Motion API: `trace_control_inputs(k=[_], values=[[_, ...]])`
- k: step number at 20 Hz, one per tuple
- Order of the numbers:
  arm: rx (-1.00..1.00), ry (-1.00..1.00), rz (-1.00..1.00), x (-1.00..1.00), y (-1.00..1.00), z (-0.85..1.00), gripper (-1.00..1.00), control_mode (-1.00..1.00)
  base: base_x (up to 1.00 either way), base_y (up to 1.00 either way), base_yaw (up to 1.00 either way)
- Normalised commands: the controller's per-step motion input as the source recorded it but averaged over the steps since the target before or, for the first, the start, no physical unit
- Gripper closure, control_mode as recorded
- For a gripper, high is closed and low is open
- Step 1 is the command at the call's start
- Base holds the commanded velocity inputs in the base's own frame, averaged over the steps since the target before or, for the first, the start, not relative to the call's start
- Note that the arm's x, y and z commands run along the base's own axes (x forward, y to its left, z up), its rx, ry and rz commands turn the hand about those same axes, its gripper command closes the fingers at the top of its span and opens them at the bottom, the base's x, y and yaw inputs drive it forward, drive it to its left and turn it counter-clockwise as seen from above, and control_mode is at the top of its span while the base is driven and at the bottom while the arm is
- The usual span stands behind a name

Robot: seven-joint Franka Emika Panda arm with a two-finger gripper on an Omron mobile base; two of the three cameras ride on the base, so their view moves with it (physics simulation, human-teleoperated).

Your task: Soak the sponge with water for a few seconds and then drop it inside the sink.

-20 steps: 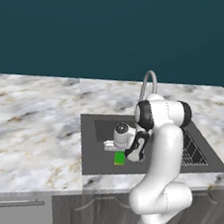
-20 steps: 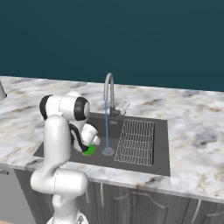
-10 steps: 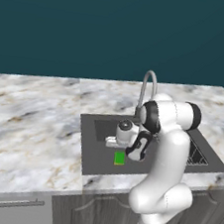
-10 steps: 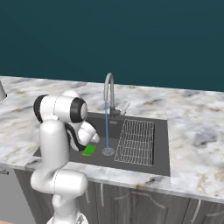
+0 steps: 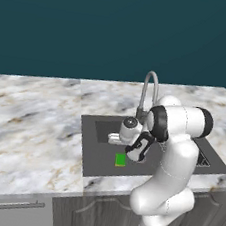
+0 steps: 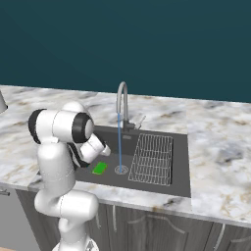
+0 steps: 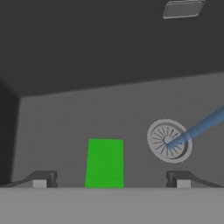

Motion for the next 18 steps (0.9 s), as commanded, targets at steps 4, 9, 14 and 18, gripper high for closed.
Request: trace_control_inputs(k=[4, 9, 14, 18], values=[[0.01, 0.00, 0.00, 0.00, 0.00, 0.51, -1.00, -1.00, 0.00, 0.00, 0.00], [0.02, 0.03, 0.04, 0.00, 0.00, 0.52, -1.00, -1.00, 0.00, 0.00, 0.00], [0.00, 0.01, 0.05, 0.00, 0.00, 0.50, -1.00, -1.00, 0.00, 0.00, 0.00], [0.00, 0.00, 0.05, 0.03, 0.00, 0.44, -1.00, -1.00, 0.00, 0.00, 0.00]])
